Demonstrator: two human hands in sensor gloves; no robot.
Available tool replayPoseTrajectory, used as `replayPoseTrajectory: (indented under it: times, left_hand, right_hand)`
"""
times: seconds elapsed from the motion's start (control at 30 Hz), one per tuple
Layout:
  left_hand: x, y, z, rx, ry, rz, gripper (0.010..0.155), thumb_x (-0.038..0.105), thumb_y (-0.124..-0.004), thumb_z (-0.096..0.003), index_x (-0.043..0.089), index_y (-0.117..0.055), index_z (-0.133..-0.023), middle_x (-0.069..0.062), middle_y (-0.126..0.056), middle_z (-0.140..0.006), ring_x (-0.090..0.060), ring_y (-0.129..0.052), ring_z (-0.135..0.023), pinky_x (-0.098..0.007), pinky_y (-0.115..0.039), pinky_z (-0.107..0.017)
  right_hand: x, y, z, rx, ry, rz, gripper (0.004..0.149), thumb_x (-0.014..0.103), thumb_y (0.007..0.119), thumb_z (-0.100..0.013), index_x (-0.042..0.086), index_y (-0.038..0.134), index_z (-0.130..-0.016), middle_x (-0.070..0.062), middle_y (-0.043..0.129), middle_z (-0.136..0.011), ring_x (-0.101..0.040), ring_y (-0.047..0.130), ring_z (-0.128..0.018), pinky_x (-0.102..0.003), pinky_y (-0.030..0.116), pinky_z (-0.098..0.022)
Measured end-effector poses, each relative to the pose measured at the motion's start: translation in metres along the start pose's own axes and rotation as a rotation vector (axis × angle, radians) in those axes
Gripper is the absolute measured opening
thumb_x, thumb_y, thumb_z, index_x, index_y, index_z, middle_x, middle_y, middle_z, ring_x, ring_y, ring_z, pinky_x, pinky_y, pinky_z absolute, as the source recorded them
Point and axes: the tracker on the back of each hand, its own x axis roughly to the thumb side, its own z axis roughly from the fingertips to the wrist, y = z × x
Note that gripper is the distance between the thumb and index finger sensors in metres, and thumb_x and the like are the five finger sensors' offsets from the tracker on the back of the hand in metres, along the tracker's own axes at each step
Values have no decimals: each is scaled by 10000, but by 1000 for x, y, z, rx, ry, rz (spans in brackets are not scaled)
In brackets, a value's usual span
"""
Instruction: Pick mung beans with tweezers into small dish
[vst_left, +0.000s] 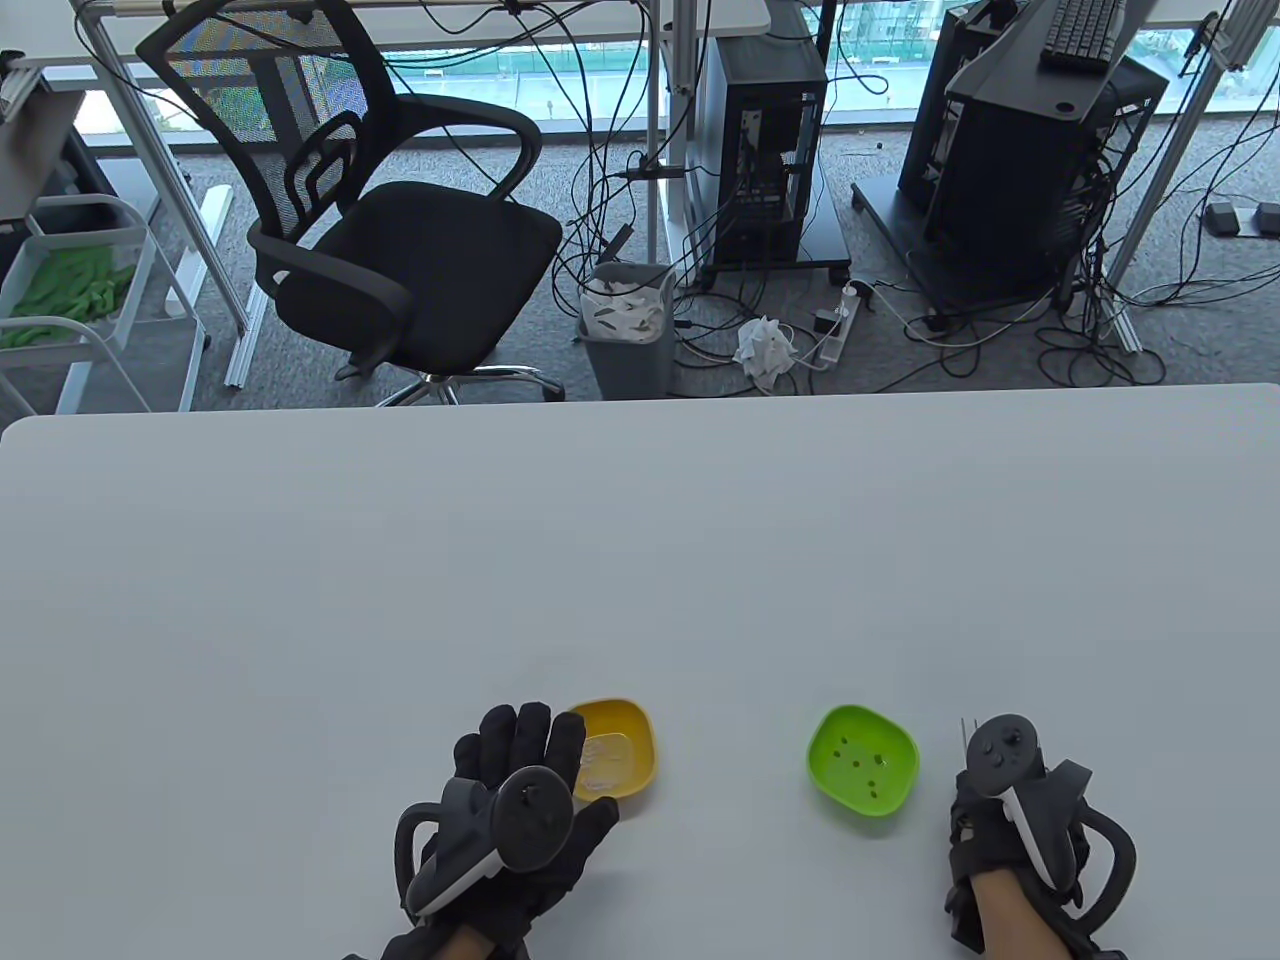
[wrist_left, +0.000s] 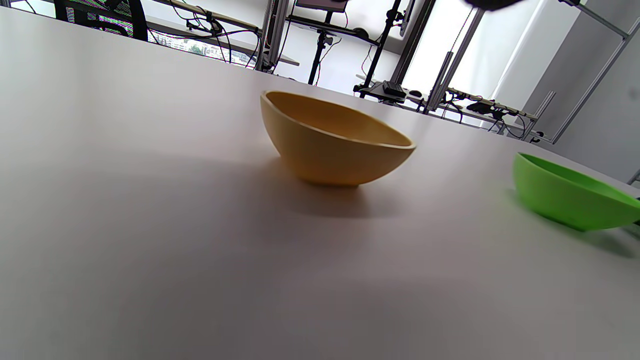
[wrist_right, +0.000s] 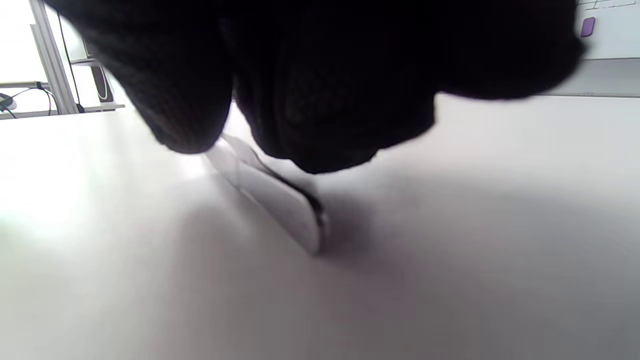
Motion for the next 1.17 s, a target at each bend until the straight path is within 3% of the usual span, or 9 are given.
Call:
replayPoseTrajectory:
  times: [0.1,0.23,0.33,0.4,0.5,0.67,1.17]
  left_hand:
    - [0,1,1,-7,-9,-1,835,664,-545,-507,217,-298,-1166,-136,-235,-1222,-471,-183,-1115,-616,-192,-767]
    - [3,4,4,22,-22,-15,833,664,-545,-508,218,-297,-1167,-133,-234,-1223,-473,-182,-1115,-621,-193,-766]
    - [4,3,5,3,-34,-24,835,666,-543,-507,223,-287,-1166,-132,-220,-1223,-476,-172,-1113,-625,-193,-764]
    - [5,2,5,-6,-34,-32,835,666,-541,-506,227,-279,-1166,-132,-202,-1221,-477,-158,-1110,-625,-188,-764]
    - [4,3,6,5,-36,-32,837,666,-540,-508,228,-265,-1166,-132,-189,-1219,-476,-150,-1109,-625,-185,-763]
    - [4,2,7,8,-38,-27,835,665,-540,-509,228,-263,-1165,-130,-189,-1219,-476,-151,-1108,-624,-188,-763]
    - [4,0,5,0,-29,-27,833,663,-538,-512,228,-258,-1165,-128,-195,-1219,-474,-155,-1108,-619,-189,-764]
  right_hand:
    - [11,-22,16,-60,-151,-86,529,447,773,-510,62,853,-864,-200,925,-729,-276,963,-403,-416,862,-300]
    - [34,-45,57,-128,-484,-178,626,483,706,-526,87,711,-1012,-233,757,-969,-407,847,-719,-536,790,-493]
    - [51,-52,85,-126,-666,-152,717,537,651,-528,113,562,-1100,-236,530,-1119,-480,601,-947,-647,645,-637]
    - [60,-52,98,-99,-734,-182,755,560,628,-527,132,482,-1131,-225,399,-1166,-509,421,-1021,-714,525,-684]
    - [69,-44,107,-64,-801,-168,775,575,595,-526,142,411,-1142,-197,305,-1183,-493,284,-1048,-732,411,-710]
    - [70,-35,104,-44,-804,-138,773,576,576,-524,158,369,-1141,-178,259,-1182,-470,212,-1051,-716,337,-722]
    - [70,-30,103,-13,-803,-154,749,558,575,-530,155,391,-1133,-179,273,-1176,-468,218,-1044,-691,331,-726]
